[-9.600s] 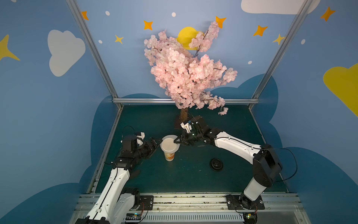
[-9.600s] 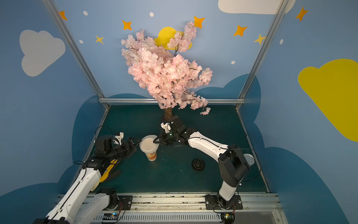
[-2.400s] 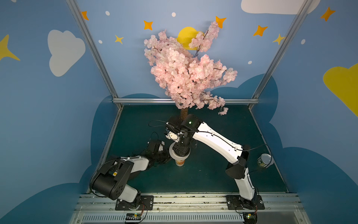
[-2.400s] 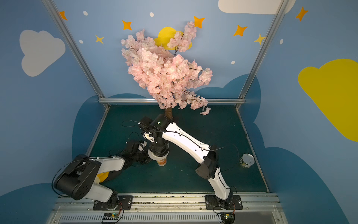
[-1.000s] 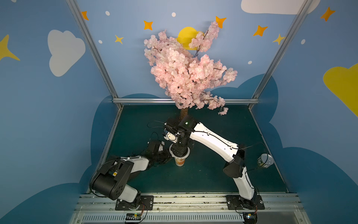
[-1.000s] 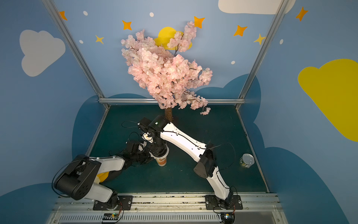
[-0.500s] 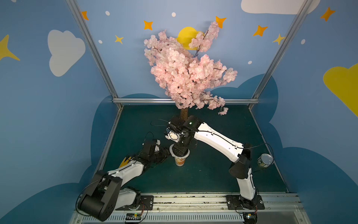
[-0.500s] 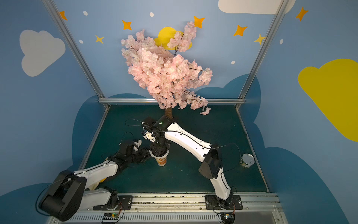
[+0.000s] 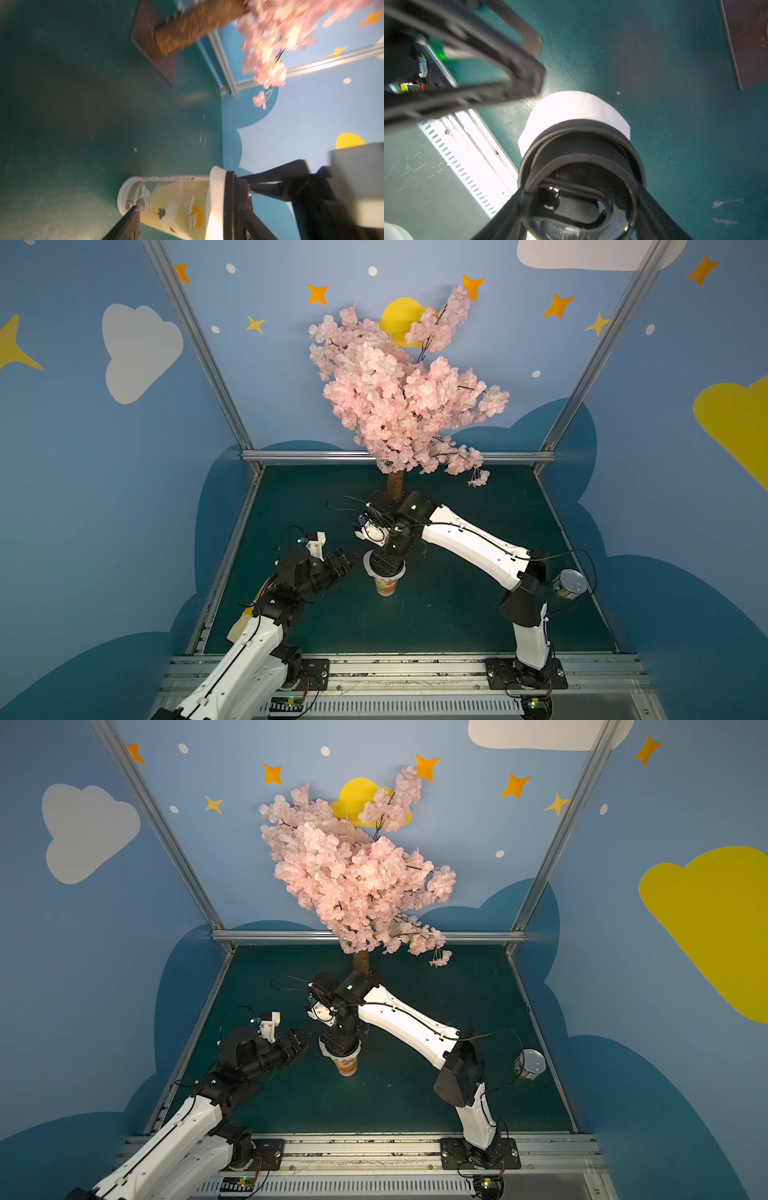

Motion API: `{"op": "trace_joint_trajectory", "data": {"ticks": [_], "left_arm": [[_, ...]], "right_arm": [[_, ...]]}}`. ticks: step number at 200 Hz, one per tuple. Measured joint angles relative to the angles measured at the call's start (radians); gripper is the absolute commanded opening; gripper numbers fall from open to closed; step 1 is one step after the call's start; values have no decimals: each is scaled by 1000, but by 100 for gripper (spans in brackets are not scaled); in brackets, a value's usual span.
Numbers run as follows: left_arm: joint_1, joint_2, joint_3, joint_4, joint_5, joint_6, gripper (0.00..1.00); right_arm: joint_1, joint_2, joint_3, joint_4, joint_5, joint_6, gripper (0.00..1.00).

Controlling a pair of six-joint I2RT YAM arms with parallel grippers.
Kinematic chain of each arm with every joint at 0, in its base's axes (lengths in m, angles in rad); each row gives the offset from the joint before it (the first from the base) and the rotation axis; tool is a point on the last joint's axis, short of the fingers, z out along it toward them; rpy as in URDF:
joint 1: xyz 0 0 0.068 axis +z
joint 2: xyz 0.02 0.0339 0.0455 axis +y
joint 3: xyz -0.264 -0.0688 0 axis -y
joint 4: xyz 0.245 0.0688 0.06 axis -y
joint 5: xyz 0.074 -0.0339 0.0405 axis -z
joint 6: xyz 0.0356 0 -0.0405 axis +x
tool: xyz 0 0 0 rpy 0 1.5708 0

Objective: Put the leak-proof paper on the milk tea cups
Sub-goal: Secure the cup lid on the cup.

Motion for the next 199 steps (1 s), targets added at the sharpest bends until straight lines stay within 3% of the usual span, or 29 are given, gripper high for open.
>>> {"op": "trace_joint_trajectory", "data": {"ticks": [68, 153, 199], "left_arm": [[-36, 39, 4, 79, 101, -42, 66], [-61, 101, 4, 121, 91, -56, 51], [-106, 113, 5, 141, 19, -57, 43]], "right_arm": [[0, -1, -2, 1, 0, 0, 70], [0, -2, -2, 2, -4, 1, 70], [-6, -2, -3, 1, -8, 5, 70]]}}
